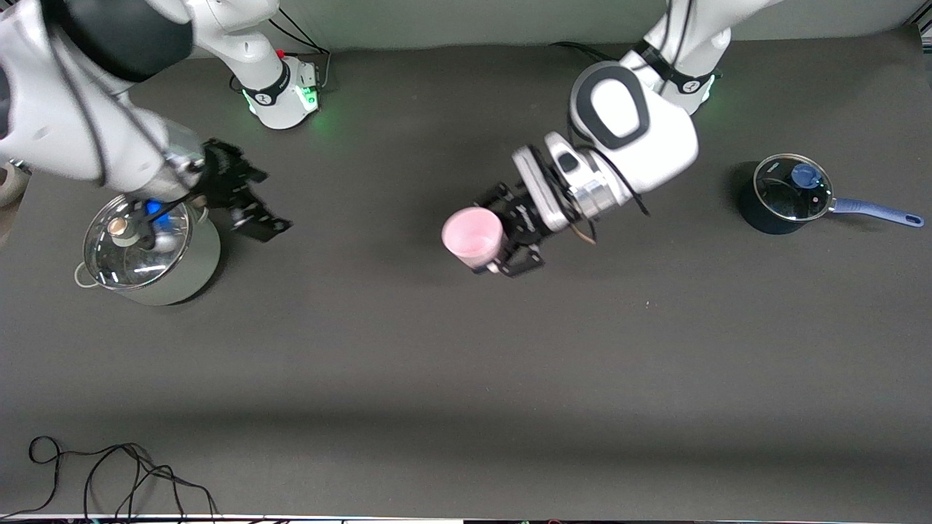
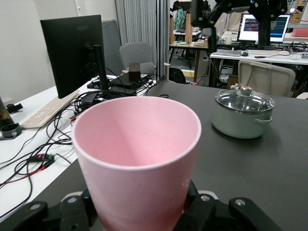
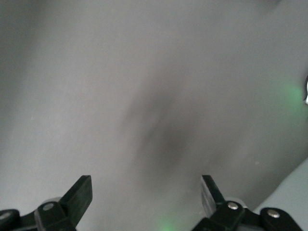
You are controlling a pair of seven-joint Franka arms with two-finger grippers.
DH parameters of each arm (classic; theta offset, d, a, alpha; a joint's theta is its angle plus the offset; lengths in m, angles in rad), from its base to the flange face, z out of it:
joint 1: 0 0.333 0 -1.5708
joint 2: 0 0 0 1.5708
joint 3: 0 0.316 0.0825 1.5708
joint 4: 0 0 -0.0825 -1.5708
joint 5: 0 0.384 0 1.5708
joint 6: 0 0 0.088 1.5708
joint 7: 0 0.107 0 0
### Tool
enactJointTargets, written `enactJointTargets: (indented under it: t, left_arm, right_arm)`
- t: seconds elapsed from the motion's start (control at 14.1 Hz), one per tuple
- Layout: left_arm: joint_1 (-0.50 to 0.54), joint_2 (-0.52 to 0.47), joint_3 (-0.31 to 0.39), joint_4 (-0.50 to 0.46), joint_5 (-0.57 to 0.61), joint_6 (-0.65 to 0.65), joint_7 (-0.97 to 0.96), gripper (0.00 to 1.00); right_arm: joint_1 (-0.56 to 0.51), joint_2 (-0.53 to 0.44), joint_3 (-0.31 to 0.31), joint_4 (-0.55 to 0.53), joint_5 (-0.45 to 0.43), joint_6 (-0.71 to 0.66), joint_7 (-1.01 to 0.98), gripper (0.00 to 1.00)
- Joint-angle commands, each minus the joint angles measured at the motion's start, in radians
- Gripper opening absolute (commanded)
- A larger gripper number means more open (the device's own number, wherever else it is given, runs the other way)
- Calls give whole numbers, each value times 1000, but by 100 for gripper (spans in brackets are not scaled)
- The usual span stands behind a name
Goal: Transfer pink cup from left to right arm
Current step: 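Lift the cup with the left gripper while the right gripper reaches toward it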
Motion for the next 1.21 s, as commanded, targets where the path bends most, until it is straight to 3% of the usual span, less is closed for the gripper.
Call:
enactJointTargets:
  t: [0.0, 0.28, 0.64, 1.13]
  left_arm:
    - [-98, -10, 11, 28, -16, 106, -27, 33]
    - [-119, -10, 11, 36, -17, 113, -83, 33]
    - [-116, -10, 11, 41, -17, 113, -83, 34]
    - [-115, -7, 13, 41, -19, 113, -83, 35]
  right_arm:
    - [60, 20, -9, 77, 31, -29, 53, 100]
    - [109, 21, -9, 158, 76, -26, 236, 100]
    - [250, 32, -9, 166, 71, 9, 443, 100]
    - [315, 111, -10, 186, 43, 88, 537, 99]
